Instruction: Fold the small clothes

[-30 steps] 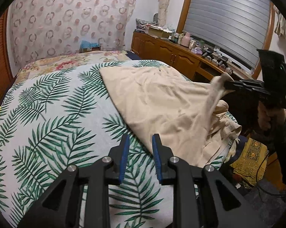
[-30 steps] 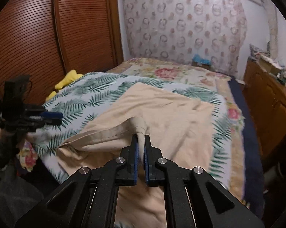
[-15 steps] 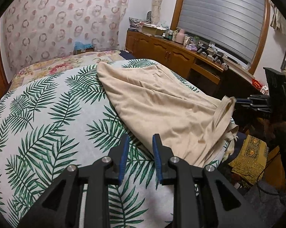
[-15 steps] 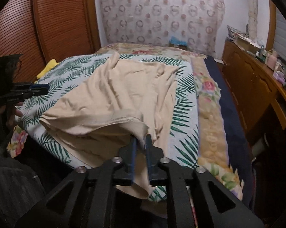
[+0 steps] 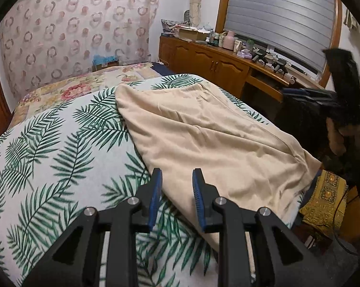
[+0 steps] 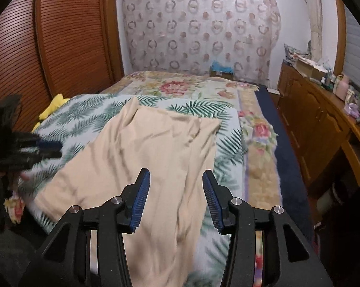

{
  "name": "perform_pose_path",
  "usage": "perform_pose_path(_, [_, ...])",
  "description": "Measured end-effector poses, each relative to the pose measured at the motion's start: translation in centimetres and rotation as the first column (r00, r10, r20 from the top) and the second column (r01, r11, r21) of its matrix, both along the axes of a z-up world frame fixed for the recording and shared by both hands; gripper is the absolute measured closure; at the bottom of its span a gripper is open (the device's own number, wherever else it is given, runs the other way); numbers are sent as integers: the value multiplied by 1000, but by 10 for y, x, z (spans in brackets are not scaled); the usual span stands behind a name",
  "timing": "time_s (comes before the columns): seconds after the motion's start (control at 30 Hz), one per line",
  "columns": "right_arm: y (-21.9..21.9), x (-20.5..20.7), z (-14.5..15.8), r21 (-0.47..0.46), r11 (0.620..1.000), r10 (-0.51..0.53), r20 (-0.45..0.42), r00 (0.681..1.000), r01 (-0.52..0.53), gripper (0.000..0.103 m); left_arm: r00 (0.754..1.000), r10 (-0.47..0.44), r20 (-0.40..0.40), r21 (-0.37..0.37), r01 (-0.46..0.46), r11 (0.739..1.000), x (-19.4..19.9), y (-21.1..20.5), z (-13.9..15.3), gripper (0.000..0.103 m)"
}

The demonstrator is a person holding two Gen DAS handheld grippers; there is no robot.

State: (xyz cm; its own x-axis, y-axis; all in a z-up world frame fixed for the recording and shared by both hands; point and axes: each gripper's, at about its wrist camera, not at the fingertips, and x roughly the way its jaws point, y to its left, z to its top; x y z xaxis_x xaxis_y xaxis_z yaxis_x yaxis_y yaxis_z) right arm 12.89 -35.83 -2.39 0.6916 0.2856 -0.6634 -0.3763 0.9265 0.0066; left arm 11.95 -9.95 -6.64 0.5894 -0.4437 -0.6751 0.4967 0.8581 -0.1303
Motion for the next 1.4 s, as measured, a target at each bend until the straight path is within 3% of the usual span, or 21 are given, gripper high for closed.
perform_pose_path(0.3, [12,120,-40,-26,999,-42,-77,996,40,57,999,15,-42,26,-14,1000,19,-12,-18,79])
perform_pose_path(0.47, [14,166,-64,3,998,-58,-161,985,59,57,998,18,-61,44,-16,999,19,-14,-27,79])
perform_pose_path(0.57, [20,176,-69,-2,999,-53,-174,983,53,57,997,20,-71,56,-16,998,18,-14,-33,79])
perform_pose_path(0.63, [24,179,-69,-6,999,-39,-175,984,39,66,997,20,-75,57,-15,998,16,-14,-35,79])
perform_pose_path(0.73, [32,179,-67,-27,1000,-5,-165,986,1,86,997,20,-78,60,-15,998,15,-14,-37,78])
perform_pose_path(0.77, [34,179,-66,-34,999,11,-162,987,-17,97,997,21,-79,60,-16,998,14,-14,-37,78])
perform_pose_path(0.87, [33,177,-57,-58,998,-1,-104,995,-5,101,997,22,-80,58,-17,998,13,-14,-37,78])
perform_pose_path(1.0, [19,178,-42,-91,985,-148,-34,988,144,101,997,19,-80,53,-15,998,11,-13,-36,78])
perform_pose_path(1.13, [18,175,-40,-133,979,-162,-46,986,154,101,996,5,-89,23,-3,1000,-1,-10,-32,78])
perform_pose_path(1.17, [17,172,-37,-130,980,-155,-46,987,147,101,995,0,-96,16,2,1000,-4,-10,-33,78])
perform_pose_path(1.23, [15,160,-29,-146,980,-146,-45,988,138,86,995,-12,-104,14,13,1000,-13,-9,-33,78])
perform_pose_path(1.3, [10,140,-20,-134,983,-130,-45,990,123,53,994,-14,-105,4,15,1000,-23,-6,-31,78])
perform_pose_path(1.4, [6,94,-10,-100,992,-85,-45,995,81,50,994,-19,-108,-30,16,999,-34,1,-25,78])
